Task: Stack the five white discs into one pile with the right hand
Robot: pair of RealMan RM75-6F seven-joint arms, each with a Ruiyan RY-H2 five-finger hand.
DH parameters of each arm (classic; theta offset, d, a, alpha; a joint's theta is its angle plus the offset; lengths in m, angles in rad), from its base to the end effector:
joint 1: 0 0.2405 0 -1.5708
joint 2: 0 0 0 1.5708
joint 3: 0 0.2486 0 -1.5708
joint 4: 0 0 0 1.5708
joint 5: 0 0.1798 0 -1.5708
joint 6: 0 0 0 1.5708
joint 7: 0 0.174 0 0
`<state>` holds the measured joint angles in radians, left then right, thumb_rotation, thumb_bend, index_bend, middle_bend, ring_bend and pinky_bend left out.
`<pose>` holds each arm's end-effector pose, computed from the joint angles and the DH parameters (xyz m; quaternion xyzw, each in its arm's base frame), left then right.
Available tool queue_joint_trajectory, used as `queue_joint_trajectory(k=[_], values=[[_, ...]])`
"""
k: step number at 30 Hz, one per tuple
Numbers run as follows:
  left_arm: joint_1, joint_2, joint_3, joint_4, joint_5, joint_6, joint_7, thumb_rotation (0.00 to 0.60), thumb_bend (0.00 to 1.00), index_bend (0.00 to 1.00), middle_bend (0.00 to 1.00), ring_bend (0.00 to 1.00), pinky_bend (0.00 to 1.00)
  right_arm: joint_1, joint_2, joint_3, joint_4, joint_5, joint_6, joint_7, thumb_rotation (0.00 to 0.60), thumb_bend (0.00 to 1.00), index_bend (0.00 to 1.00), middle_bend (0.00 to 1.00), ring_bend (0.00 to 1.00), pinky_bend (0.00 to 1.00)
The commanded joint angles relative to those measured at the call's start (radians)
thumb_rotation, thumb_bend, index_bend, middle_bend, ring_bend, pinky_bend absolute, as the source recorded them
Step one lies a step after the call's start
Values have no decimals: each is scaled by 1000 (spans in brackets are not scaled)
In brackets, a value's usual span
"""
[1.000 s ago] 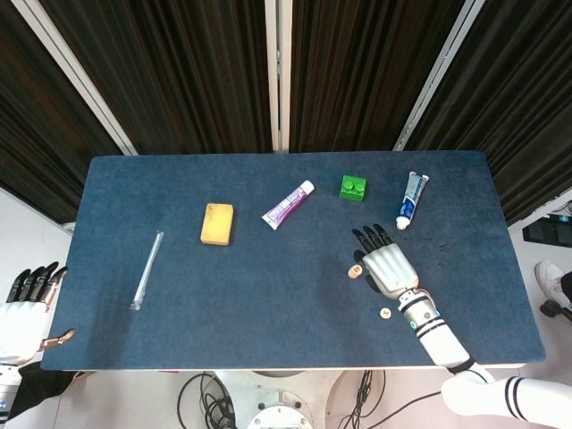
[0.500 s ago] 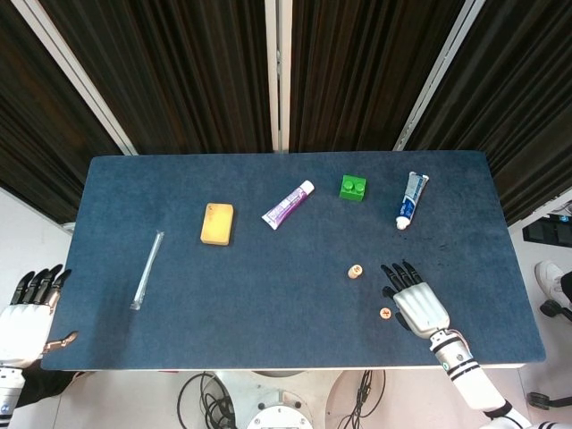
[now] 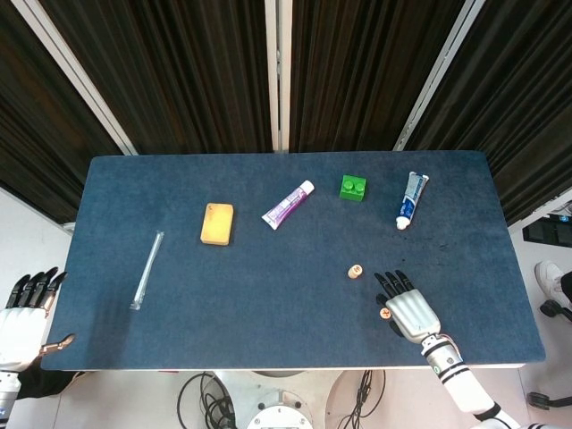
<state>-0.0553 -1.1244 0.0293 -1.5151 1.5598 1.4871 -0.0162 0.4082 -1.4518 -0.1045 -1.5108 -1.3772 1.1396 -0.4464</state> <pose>-0.3118 0.1851 0.1739 -0.6326 -0.3834 -0.3445 0.5781 -0.2460 -0.2461 0.0122 0.7914 -0.3299 0.2501 0.4498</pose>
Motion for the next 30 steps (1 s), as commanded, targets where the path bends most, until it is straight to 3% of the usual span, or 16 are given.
queue_joint_trajectory(k=[1, 29, 30], values=[[0, -1, 1, 4, 1, -2, -2, 600, 27, 0, 0, 0, 0, -6, -12, 5, 11, 1, -3, -1, 600, 217, 360, 26, 0, 0], [4, -1, 1, 6, 2, -1, -6, 600, 28, 0, 0, 0, 0, -21, -12, 56, 1, -14, -8, -11, 600, 241, 504, 47, 0, 0], [6, 24, 12, -27, -10, -21, 69, 600, 28, 0, 0, 0, 0, -18, -8, 62, -5, -14, -9, -11, 600, 241, 504, 47, 0, 0]])
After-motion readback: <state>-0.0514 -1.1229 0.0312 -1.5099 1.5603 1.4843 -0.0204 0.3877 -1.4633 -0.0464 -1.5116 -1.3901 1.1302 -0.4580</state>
